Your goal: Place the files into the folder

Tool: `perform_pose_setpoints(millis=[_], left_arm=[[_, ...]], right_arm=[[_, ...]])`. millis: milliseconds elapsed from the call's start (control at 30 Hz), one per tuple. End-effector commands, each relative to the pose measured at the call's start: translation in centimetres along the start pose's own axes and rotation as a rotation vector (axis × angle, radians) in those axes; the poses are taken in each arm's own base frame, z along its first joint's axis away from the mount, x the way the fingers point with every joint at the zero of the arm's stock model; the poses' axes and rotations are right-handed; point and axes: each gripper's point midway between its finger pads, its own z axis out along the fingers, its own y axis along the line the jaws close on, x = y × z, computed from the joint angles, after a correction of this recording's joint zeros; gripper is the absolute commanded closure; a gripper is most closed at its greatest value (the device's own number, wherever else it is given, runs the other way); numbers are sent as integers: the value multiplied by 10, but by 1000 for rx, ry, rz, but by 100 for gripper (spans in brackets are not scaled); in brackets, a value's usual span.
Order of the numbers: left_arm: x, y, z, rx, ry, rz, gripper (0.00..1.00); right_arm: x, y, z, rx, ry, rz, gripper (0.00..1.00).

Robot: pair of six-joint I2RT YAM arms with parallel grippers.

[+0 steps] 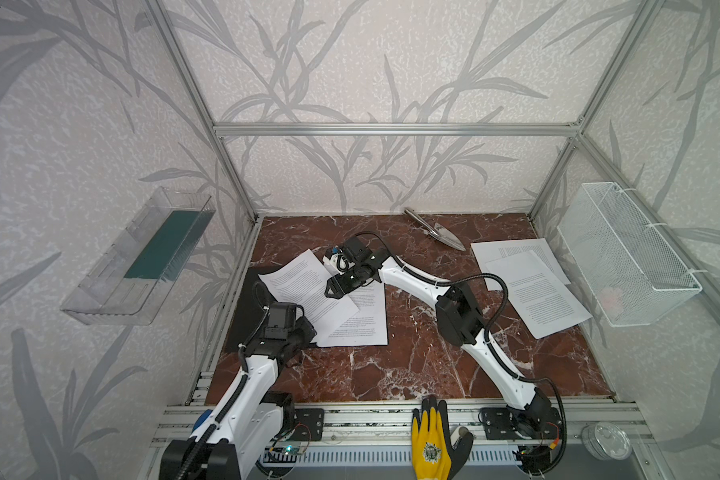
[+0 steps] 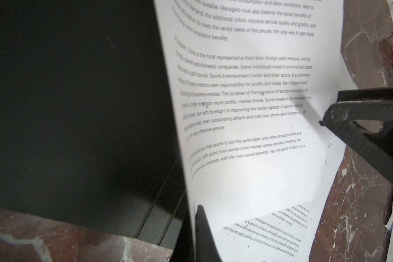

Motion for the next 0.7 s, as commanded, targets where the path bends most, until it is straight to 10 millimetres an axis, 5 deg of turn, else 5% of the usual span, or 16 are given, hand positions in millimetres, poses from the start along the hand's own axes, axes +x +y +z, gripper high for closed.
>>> perform_pose_setpoints(millis=[0, 600, 667], left_arm=[[0, 5, 1, -13, -5, 4, 100], [1, 4, 2, -5, -2, 6, 100], [3, -1, 2, 25, 8, 1, 89]], right_arm=[[0, 4, -2, -29, 9, -1, 43], [-9, 8, -18, -34, -26, 21, 87], [-9, 7, -21, -30, -25, 31, 94]])
